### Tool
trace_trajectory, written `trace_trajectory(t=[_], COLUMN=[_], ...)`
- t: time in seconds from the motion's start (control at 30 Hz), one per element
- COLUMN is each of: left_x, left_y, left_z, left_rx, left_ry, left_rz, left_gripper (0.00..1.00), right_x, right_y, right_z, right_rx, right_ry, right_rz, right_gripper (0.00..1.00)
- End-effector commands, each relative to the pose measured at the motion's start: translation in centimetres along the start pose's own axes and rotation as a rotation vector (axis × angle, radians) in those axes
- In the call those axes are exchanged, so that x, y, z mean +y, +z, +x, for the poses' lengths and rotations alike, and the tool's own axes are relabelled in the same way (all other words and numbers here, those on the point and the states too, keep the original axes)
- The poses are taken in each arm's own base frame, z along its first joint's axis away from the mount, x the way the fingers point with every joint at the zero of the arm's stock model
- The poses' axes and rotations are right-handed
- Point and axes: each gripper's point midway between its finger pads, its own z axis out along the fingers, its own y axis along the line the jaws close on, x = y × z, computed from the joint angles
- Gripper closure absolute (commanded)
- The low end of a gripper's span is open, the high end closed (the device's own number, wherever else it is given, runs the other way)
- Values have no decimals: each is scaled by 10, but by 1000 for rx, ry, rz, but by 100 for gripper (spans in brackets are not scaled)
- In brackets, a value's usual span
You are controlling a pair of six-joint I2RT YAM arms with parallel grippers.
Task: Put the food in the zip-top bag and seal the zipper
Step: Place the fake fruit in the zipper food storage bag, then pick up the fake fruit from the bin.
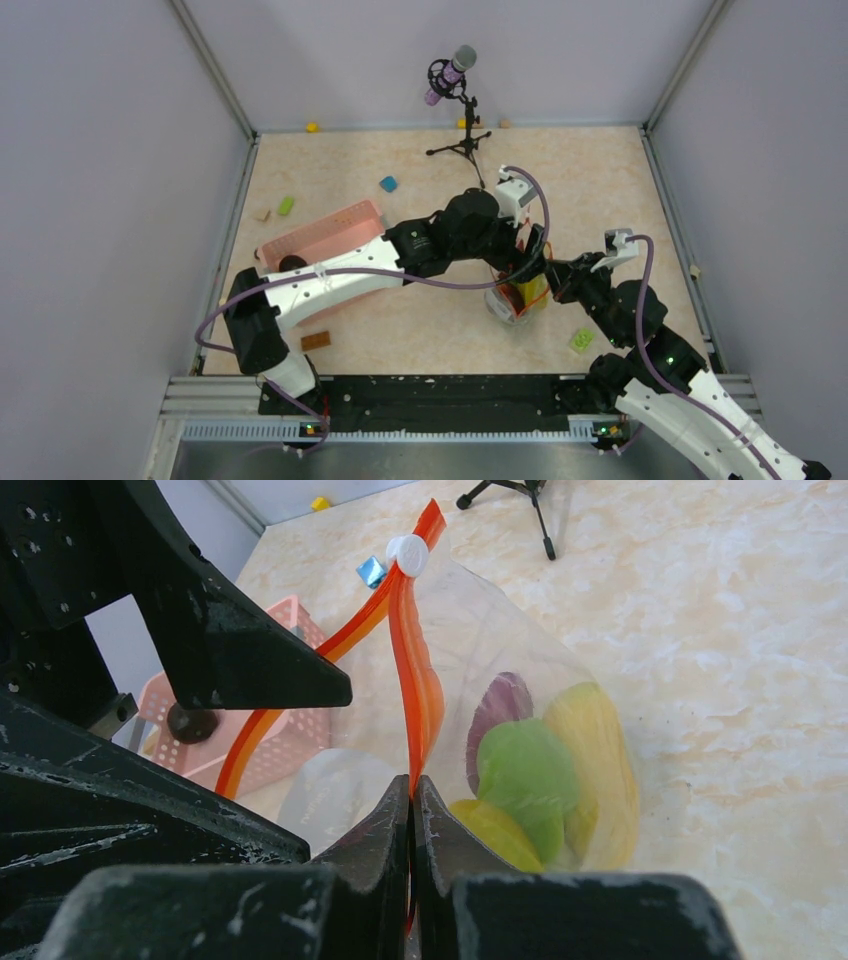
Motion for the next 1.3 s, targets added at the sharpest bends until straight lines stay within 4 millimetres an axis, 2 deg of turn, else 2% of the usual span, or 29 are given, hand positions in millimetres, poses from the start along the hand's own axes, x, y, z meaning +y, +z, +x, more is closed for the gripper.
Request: trace_trajectory(t=[0.0,0.13,0.2,0.4,0.63,0.77,0.9,1.0,1.1,1.27], left_x=[-15,-4,8,62,125,162,181,199,217,255], left_y=[-24,-42,-55,-99,-147,-184,-209,-226,-240,-251], left_z=[-34,-41,-45,-38,4,30,58,79,91,113], left_rx=[-118,-183,-241,-348,-421,-474,-507,-520,-513,-475], left_ry=[39,45,38,-17,-184,-291,-394,-447,-517,-636], left_rz=[35,-24,-84,-351,-630,-820,-897,-965,-1005,-1060], left_gripper=[3,3,3,3,3,3,3,3,3,3], right_x=[2,2,3,3,4,6,6,6,5,5], right_y=[0,0,0,0,0,0,0,0,1,3], right_z=[-6,-6,-5,-5,-5,-4,-3,-3,-2,0], right_rx=[-22,-19,-18,-17,-12,-6,-6,-4,-3,9], right_ry=[3,4,4,3,2,2,6,5,5,0], right_rz=[-3,-6,-8,-10,-16,-24,-24,-24,-20,-17], right_gripper=[100,100,100,100,100,100,100,100,100,100])
